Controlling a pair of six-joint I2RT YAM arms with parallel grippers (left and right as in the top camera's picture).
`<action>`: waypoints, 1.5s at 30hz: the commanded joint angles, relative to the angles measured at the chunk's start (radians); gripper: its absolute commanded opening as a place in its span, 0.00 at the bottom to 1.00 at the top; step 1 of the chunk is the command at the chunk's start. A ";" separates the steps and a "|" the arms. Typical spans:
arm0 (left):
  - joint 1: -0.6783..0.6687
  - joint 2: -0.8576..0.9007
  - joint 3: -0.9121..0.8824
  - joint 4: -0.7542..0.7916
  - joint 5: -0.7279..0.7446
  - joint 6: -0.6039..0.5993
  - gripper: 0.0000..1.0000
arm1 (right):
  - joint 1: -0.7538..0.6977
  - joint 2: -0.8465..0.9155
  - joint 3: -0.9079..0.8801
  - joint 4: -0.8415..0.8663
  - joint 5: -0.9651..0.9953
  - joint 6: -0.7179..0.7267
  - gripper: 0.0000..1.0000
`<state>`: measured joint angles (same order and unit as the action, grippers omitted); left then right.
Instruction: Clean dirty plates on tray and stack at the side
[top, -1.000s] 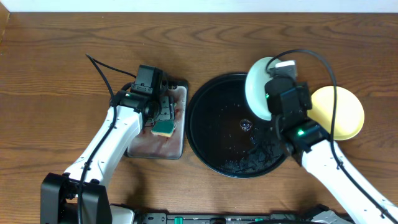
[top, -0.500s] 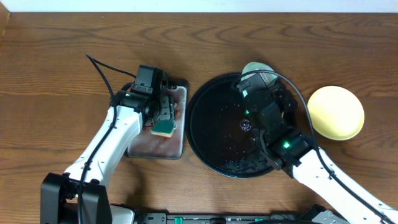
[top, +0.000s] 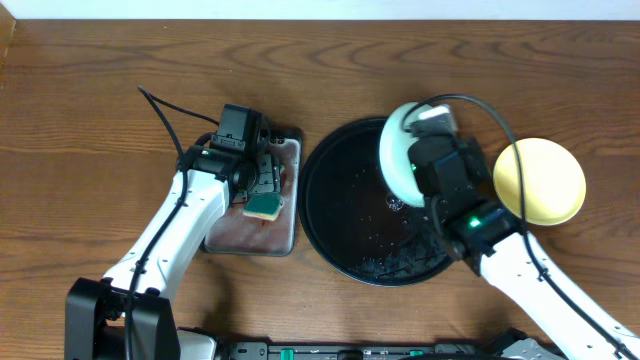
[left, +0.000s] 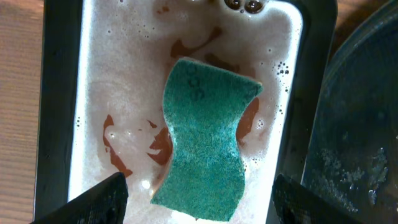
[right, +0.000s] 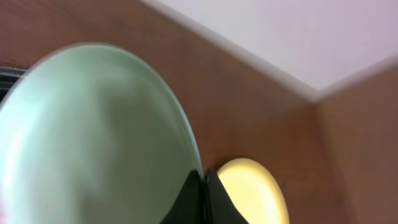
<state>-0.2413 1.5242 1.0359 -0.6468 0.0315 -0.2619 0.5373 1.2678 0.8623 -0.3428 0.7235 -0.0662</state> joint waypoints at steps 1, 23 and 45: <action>0.001 0.003 -0.001 0.000 0.005 -0.005 0.75 | -0.080 -0.004 0.008 -0.145 -0.081 0.504 0.01; 0.001 0.004 -0.001 -0.008 0.006 -0.028 0.75 | -0.158 -0.013 -0.074 0.277 -0.469 0.380 0.01; 0.001 0.011 -0.001 -0.006 0.005 -0.028 0.75 | -0.166 -0.016 -0.074 0.384 -0.540 0.331 0.01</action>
<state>-0.2413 1.5242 1.0359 -0.6506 0.0315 -0.2878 0.3840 1.2682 0.7849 0.1352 0.1635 0.2070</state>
